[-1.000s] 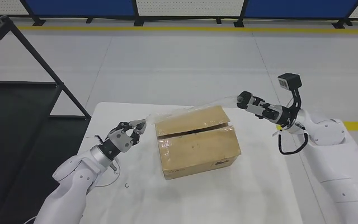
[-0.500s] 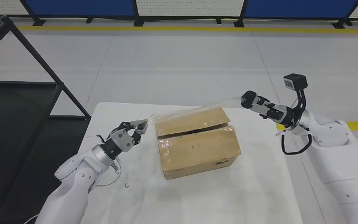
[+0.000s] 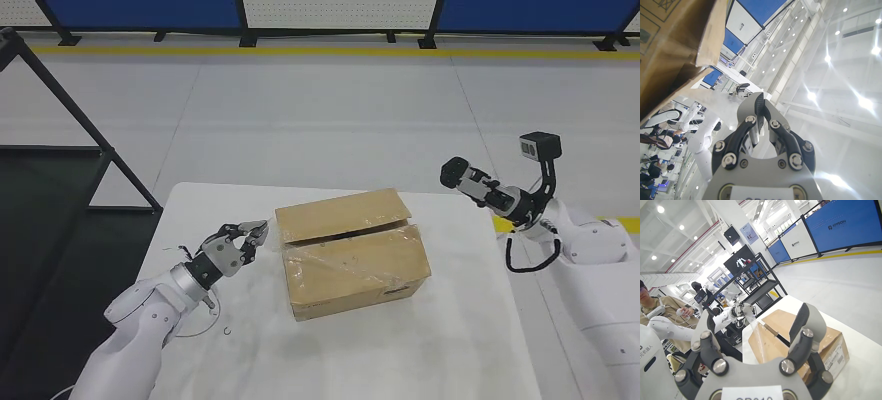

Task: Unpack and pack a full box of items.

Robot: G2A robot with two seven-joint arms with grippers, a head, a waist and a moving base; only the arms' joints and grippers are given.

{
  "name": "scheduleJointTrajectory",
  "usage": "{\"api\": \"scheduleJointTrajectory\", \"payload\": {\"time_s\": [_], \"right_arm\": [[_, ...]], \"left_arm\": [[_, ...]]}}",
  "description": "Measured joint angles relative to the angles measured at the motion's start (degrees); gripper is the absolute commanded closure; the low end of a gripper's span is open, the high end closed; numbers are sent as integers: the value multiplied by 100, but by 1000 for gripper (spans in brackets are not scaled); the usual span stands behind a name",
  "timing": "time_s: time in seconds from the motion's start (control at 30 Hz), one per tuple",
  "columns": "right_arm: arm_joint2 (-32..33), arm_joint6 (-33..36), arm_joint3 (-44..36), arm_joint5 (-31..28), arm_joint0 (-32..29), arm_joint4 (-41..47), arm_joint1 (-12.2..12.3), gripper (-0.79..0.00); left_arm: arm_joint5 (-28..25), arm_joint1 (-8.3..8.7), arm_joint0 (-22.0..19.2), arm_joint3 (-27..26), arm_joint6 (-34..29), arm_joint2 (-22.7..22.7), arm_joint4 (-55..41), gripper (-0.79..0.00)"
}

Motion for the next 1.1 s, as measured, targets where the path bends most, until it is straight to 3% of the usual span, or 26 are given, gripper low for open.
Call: {"api": "scheduleJointTrajectory", "payload": {"time_s": [0.27,0.53,0.93,1.0,1.1], "right_arm": [[-293,450,-594,88,-234,443,17,-785],[-856,1479,-2080,1126,-652,201,414,-785],[-875,1527,-2138,1176,-665,127,441,-785],[-863,1407,-2311,1122,-671,-137,452,-785],[-719,1048,-2767,1246,-749,-1473,509,-785]], "left_arm": [[-5,-35,-65,7,-3,65,-13,0],[10,-40,-1,-97,-25,-38,-32,0],[-6,-41,170,-270,-105,-201,-69,0],[8,-43,191,-287,-114,-212,-73,0],[62,-41,213,-321,-120,-227,-36,0]]}}
